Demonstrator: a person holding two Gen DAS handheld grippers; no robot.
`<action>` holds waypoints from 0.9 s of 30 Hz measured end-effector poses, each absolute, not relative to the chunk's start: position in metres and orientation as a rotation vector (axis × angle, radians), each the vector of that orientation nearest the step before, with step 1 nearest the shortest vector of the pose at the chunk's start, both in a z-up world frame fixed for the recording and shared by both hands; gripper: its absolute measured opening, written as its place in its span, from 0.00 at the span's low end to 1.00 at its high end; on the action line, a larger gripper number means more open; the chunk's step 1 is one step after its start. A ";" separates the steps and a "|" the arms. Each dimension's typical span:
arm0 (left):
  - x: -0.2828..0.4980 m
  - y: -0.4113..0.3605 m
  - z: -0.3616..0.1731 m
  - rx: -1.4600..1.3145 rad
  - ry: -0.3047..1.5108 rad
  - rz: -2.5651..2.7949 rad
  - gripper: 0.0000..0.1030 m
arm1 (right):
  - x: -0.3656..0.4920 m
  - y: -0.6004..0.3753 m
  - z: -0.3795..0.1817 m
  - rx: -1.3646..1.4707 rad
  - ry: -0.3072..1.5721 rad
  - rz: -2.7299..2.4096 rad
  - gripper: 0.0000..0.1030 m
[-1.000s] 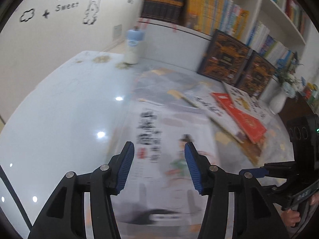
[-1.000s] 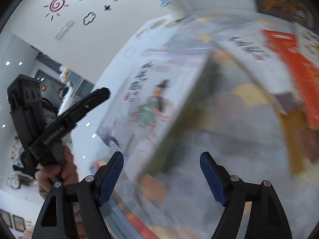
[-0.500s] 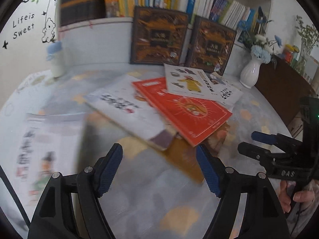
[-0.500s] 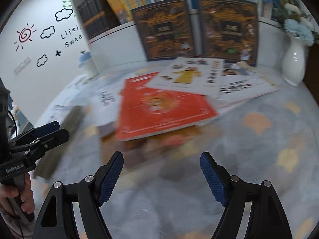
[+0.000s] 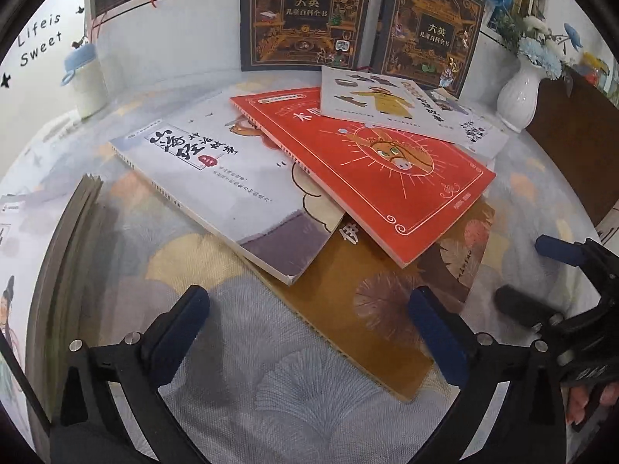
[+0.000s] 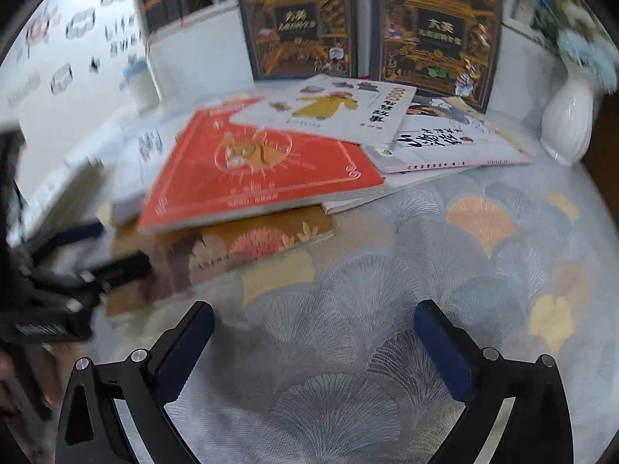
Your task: Organize books
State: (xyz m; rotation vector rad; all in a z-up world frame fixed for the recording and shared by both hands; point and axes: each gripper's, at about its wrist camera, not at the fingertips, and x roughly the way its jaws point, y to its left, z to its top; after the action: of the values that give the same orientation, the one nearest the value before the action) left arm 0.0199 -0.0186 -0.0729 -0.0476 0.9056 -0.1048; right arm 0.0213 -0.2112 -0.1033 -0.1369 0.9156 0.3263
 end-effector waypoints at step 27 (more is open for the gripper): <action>0.023 -0.027 -0.076 -0.106 0.905 0.011 1.00 | 0.022 -0.210 -0.106 -0.157 0.916 0.315 1.00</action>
State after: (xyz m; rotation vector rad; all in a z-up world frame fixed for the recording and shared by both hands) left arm 0.0227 -0.0269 -0.0759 -0.1059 0.9048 0.0113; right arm 0.0222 -0.2099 -0.1058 -0.1566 0.9159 0.3149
